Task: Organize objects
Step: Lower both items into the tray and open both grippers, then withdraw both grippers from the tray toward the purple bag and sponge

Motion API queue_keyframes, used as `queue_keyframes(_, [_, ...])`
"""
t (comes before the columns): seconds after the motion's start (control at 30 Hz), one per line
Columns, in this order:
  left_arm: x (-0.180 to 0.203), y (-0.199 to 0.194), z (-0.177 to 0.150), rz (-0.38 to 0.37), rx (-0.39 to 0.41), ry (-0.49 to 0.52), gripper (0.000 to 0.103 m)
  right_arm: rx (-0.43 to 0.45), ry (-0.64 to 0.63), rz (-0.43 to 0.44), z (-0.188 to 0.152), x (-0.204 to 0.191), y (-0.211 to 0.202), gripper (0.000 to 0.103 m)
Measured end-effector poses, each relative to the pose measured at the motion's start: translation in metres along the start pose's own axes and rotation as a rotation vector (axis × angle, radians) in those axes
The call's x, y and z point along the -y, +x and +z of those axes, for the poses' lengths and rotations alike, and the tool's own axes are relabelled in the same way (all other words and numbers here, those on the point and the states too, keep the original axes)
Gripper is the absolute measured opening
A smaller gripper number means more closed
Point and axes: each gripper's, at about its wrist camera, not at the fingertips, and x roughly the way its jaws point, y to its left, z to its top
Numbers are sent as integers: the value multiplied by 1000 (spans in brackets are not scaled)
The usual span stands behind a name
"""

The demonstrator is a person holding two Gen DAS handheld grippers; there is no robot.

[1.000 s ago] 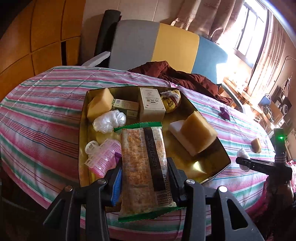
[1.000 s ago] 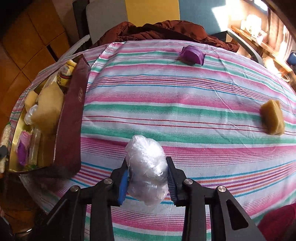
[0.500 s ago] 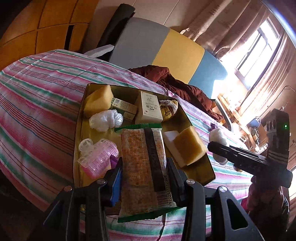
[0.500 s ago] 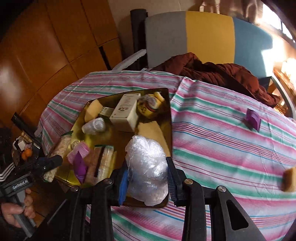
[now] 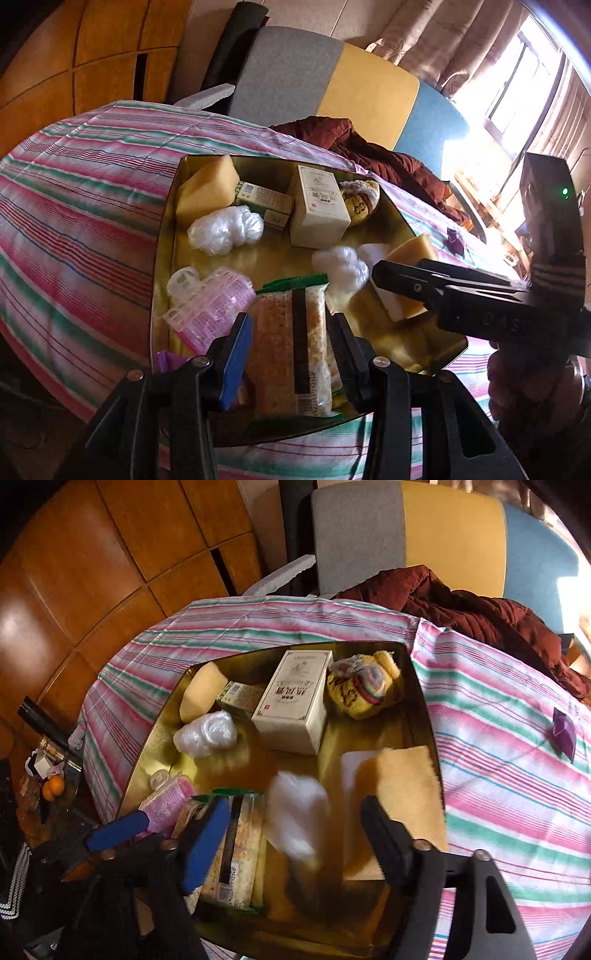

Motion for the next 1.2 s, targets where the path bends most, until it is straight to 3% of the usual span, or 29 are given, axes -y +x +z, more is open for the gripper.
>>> queue_keyframes(0.13, [3,-3,-7,25,6,29,44,11,-45,-10,-7,-11,-2,94])
queue_keyframes(0.27, [6,-10,-8,50,31,56,44,50,-108,-72,-13,-25,-11,103])
queue_keyframes(0.47, [12,-19,-7,81,61,80,44,240,-172,-201,-18,-38,-54,103])
queue_keyframes(0.6, [16,-25,-8,109,88,96,44,413,-188,-348,-28,-42,-82,103])
queue_keyframes(0.67, [18,-28,-8,132,99,104,44,446,-188,-446,-35,-41,-80,103])
queue_keyframes(0.73, [21,-30,-8,163,109,119,44,378,-201,-478,-39,-38,-69,103])
queue_keyframes(0.8, [22,-30,-7,188,112,128,44,317,-168,-413,-43,-31,-63,103])
queue_keyframes(1.0, [25,-32,-8,203,115,142,44,244,-126,-338,-51,-19,-50,103])
queue_keyframes(1.2, [32,-33,-11,211,120,175,44,240,-76,-300,-61,-9,-53,103])
